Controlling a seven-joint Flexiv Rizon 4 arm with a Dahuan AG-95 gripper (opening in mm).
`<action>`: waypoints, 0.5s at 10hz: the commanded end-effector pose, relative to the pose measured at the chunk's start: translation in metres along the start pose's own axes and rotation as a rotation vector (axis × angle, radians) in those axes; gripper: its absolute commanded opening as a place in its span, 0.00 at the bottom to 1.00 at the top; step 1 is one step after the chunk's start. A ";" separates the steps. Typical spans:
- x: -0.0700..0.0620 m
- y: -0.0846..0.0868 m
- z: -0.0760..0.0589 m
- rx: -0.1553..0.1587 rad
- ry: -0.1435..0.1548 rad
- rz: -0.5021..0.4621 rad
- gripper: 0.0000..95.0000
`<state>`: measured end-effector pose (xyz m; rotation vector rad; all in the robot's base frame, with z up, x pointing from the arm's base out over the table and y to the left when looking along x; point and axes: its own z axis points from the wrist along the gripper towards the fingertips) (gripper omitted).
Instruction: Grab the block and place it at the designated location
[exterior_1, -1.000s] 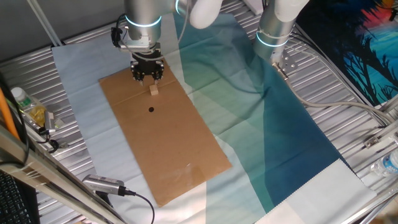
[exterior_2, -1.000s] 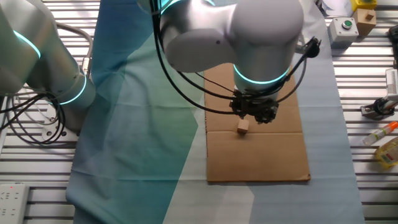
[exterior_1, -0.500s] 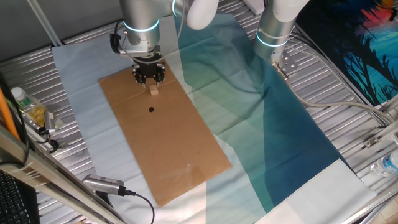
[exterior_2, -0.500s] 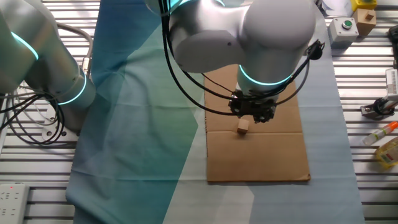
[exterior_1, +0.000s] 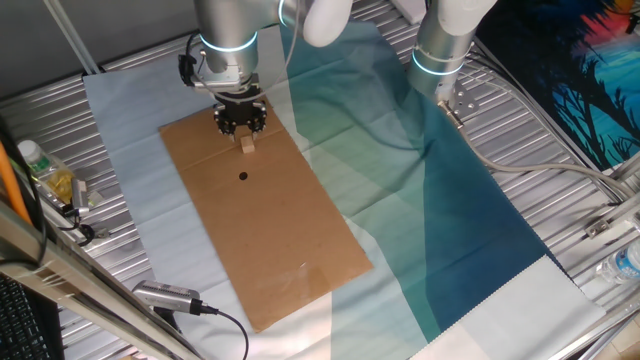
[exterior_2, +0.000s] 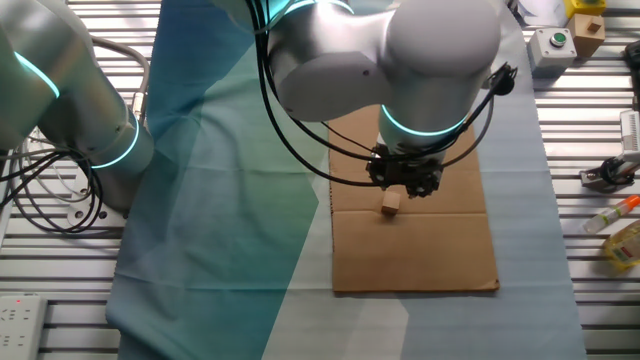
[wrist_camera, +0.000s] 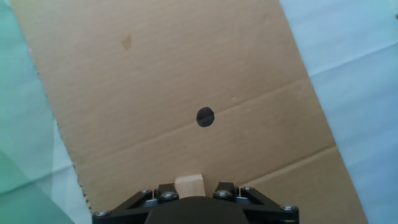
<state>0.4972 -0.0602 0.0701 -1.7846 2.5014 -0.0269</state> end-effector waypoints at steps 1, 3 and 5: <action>0.000 0.000 0.001 0.015 0.012 -0.007 0.40; -0.001 0.000 0.001 0.024 0.031 -0.018 0.40; -0.001 0.000 0.002 0.029 0.051 -0.031 0.40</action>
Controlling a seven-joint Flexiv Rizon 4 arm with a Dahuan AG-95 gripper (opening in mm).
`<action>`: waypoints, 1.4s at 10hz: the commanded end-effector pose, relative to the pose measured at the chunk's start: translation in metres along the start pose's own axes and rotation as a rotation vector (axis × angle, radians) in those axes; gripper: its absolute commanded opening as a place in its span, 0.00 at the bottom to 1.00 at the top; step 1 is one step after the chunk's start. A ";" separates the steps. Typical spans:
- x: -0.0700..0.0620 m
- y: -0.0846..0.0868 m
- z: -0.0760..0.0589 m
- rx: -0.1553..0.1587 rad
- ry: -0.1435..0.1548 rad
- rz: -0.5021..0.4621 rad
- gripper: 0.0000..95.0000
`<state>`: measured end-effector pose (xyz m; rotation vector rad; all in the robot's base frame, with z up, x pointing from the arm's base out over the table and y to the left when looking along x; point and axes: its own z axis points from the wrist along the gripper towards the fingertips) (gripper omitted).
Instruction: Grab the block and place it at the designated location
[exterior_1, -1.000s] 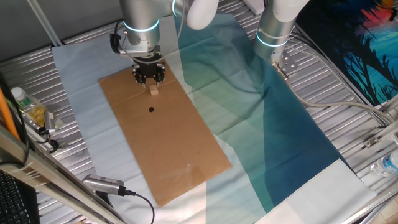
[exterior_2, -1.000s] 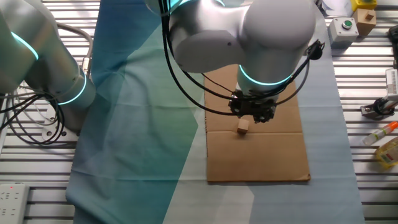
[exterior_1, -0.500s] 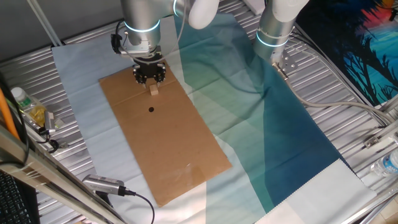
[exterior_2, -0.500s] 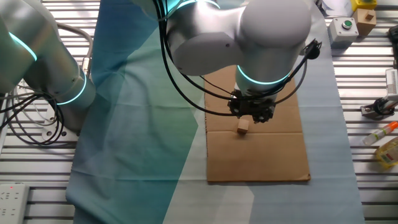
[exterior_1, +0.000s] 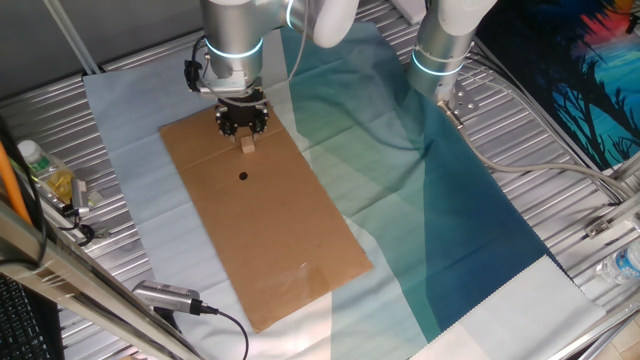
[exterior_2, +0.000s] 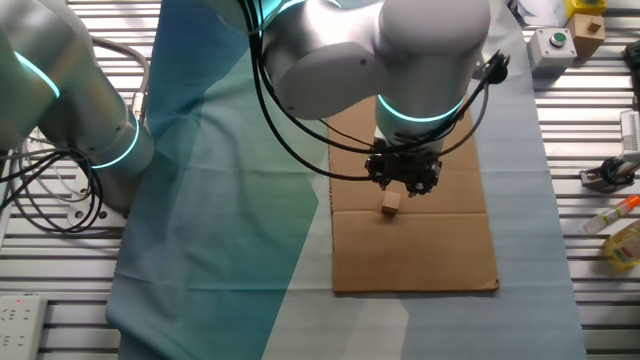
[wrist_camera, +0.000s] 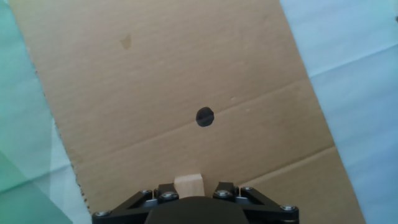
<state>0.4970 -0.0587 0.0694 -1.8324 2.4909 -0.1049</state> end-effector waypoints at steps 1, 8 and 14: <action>0.000 -0.001 0.001 0.001 0.007 0.003 0.40; -0.001 0.000 0.001 0.001 0.010 0.009 0.40; -0.001 0.000 0.001 0.006 -0.008 0.003 0.60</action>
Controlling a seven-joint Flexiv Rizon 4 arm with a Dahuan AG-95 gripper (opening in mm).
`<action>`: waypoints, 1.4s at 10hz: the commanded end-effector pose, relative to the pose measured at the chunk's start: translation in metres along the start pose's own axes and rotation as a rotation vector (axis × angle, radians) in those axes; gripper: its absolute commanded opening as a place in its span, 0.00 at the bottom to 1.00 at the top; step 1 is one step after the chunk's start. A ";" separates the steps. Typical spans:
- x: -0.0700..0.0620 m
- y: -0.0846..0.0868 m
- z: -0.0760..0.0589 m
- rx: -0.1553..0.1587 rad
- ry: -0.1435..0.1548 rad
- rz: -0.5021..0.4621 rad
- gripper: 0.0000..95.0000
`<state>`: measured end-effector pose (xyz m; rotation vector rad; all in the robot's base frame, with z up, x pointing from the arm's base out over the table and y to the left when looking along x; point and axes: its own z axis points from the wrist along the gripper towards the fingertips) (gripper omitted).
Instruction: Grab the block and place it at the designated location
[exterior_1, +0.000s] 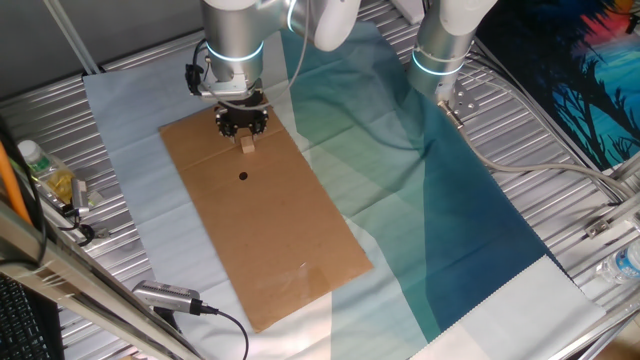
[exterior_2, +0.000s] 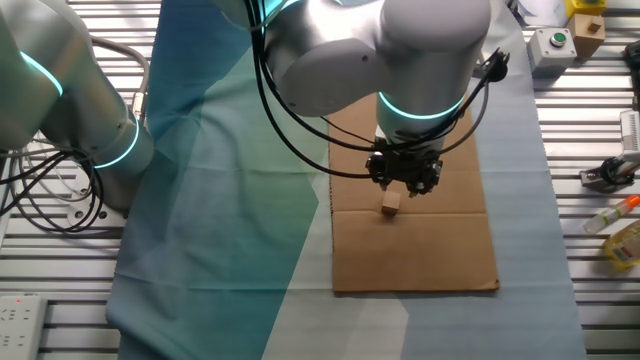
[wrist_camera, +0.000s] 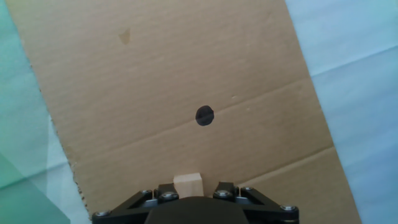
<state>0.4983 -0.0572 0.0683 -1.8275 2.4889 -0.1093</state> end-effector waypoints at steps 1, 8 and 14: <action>0.001 0.000 0.000 0.003 -0.006 0.001 0.60; 0.001 0.000 0.000 0.011 0.001 -0.024 0.60; 0.001 0.000 0.000 0.010 0.022 -0.009 0.60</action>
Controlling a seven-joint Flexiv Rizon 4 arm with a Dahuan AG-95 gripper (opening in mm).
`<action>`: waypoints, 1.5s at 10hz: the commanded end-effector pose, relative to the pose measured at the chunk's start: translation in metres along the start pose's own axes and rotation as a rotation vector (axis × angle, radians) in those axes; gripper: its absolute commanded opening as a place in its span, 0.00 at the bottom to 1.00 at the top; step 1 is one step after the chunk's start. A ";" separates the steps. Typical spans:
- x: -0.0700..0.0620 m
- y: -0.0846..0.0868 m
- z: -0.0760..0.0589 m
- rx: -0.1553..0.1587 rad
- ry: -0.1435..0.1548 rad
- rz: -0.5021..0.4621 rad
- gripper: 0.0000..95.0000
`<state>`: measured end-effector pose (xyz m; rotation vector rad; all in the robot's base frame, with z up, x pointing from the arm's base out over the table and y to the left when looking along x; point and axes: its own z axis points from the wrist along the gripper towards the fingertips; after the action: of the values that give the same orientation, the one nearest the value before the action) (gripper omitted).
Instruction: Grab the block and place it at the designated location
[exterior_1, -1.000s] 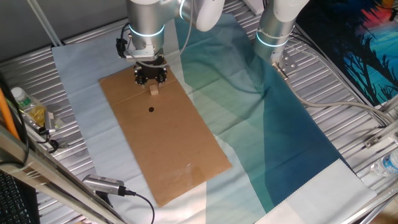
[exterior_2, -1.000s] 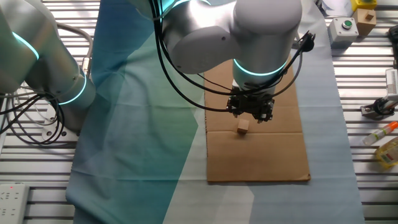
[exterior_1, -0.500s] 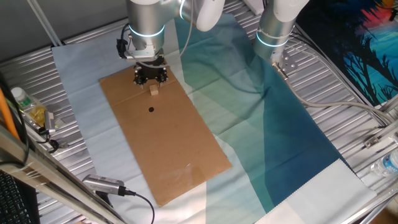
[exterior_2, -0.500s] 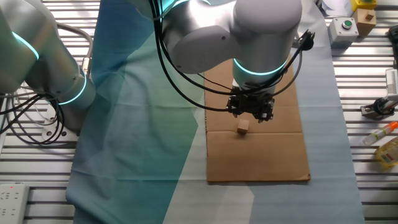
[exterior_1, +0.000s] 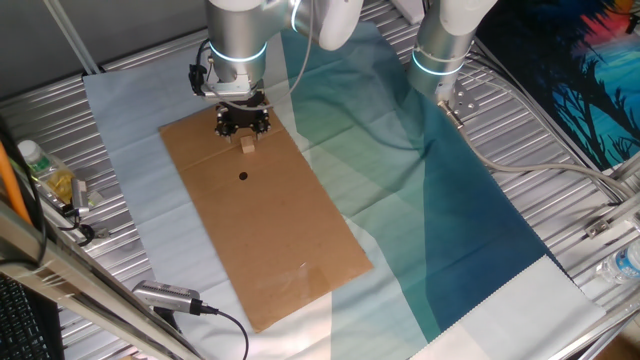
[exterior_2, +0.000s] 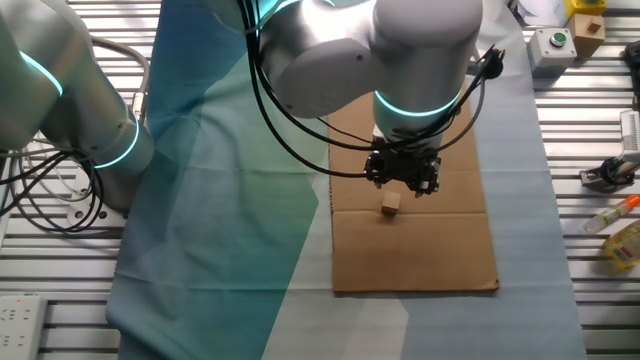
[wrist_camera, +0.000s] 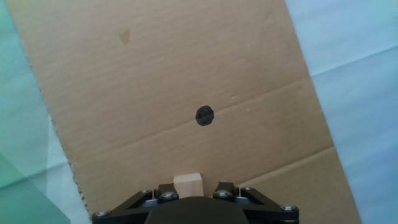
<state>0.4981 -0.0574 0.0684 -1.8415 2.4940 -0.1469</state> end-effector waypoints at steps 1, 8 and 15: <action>0.000 0.000 0.000 0.001 0.011 -0.005 0.60; 0.001 -0.002 0.007 0.003 0.008 -0.019 0.60; 0.003 -0.003 0.023 0.003 0.006 -0.042 0.60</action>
<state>0.5019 -0.0623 0.0455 -1.8975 2.4566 -0.1541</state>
